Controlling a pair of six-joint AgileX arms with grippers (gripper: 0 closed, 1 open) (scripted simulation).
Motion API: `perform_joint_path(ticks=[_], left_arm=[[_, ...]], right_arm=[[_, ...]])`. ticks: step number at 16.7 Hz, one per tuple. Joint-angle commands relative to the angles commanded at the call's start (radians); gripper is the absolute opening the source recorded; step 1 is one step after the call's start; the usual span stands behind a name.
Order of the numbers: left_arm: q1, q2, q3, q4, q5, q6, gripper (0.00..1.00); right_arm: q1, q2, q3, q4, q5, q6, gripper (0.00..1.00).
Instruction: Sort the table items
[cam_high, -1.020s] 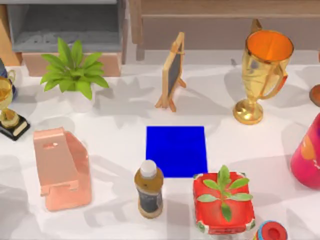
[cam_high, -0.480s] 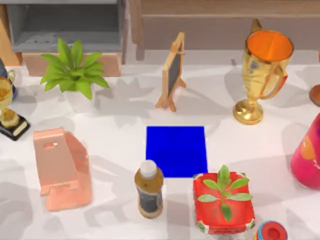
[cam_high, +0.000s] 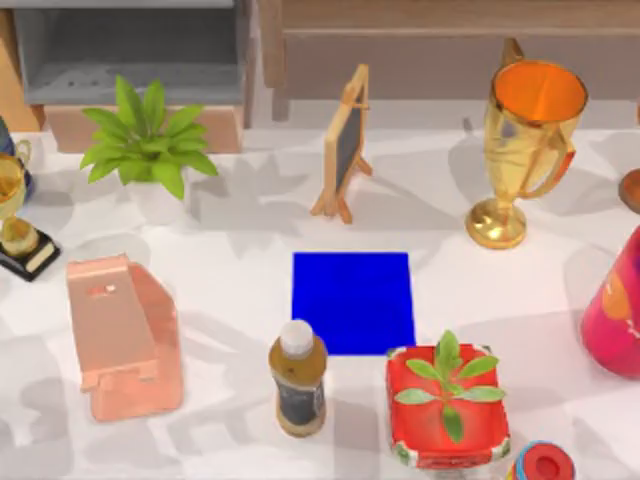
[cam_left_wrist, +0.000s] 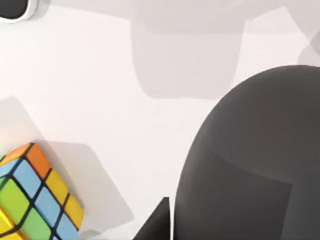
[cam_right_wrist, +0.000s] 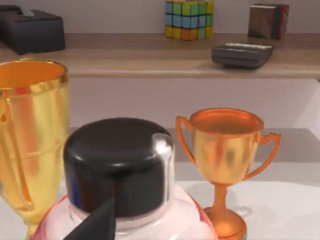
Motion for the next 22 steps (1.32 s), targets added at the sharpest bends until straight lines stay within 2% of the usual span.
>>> perform_joint_path(ticks=[4, 8, 14, 22], left_arm=[[-0.003, 0.003, 0.004, 0.002, 0.001, 0.012, 0.00], [-0.071, -0.003, 0.092, -0.004, 0.014, 0.149, 0.00], [-0.299, 0.043, 0.334, -0.031, 0.043, 0.560, 0.00], [-0.719, 0.320, 0.670, -0.061, 0.057, 1.161, 0.00]], right_arm=[[0.000, 0.000, 0.000, 0.000, 0.000, 0.000, 1.00], [0.000, 0.000, 0.000, 0.000, 0.000, 0.000, 1.00], [0.000, 0.000, 0.000, 0.000, 0.000, 0.000, 1.00], [0.000, 0.000, 0.000, 0.000, 0.000, 0.000, 1.00]])
